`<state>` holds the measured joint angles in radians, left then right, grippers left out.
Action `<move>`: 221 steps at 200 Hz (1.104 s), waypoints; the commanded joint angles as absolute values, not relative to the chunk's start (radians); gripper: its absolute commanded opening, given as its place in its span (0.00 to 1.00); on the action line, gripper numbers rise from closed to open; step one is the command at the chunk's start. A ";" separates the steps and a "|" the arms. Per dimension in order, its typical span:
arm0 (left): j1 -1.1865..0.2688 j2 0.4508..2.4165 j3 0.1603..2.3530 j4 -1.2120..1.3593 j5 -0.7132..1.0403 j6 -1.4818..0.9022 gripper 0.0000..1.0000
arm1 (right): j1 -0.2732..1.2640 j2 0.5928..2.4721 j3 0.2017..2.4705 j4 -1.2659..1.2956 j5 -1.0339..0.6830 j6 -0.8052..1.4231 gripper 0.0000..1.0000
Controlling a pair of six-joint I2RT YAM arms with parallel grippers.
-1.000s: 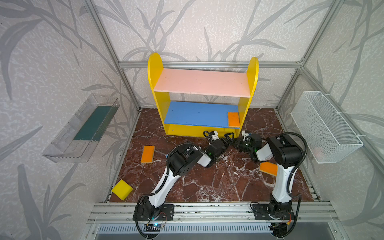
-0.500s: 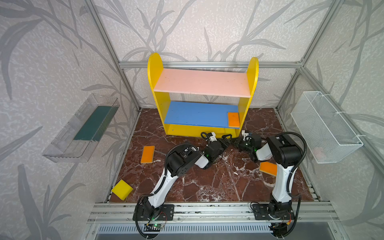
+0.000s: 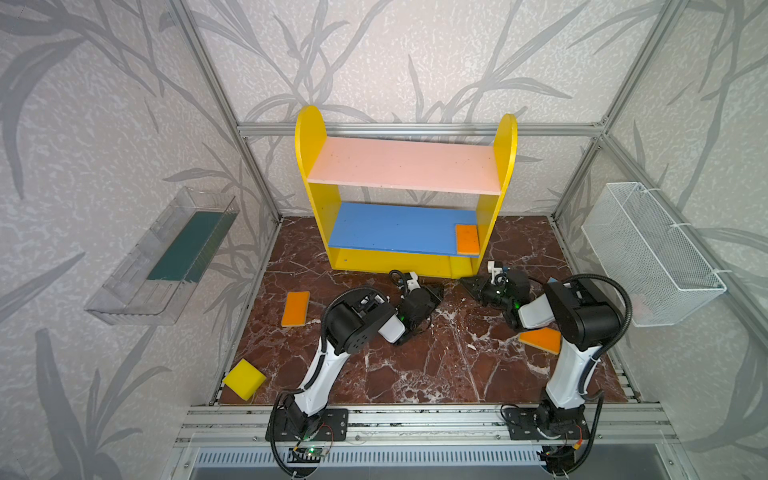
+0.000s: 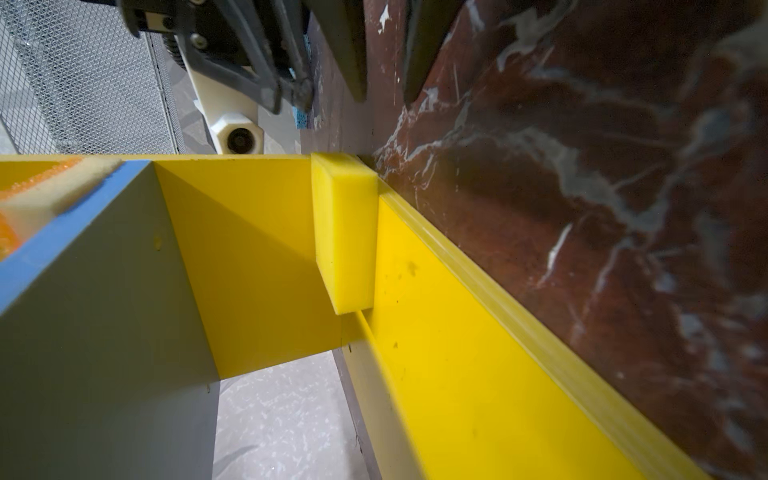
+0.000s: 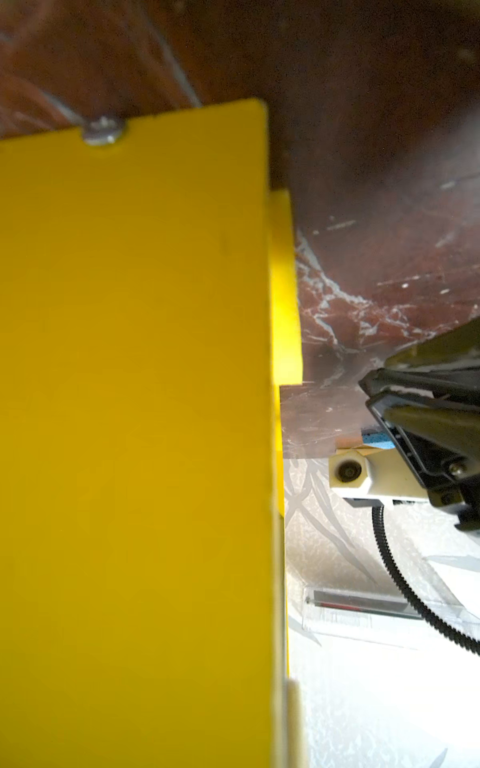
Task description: Place and organize the cleaning sponges onto the shelf
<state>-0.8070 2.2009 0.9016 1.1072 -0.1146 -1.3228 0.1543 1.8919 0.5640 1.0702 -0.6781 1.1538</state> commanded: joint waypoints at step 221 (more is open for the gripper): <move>-0.837 0.537 0.442 -0.482 -0.613 -0.927 0.96 | 0.788 1.387 0.796 0.002 -0.257 0.463 0.68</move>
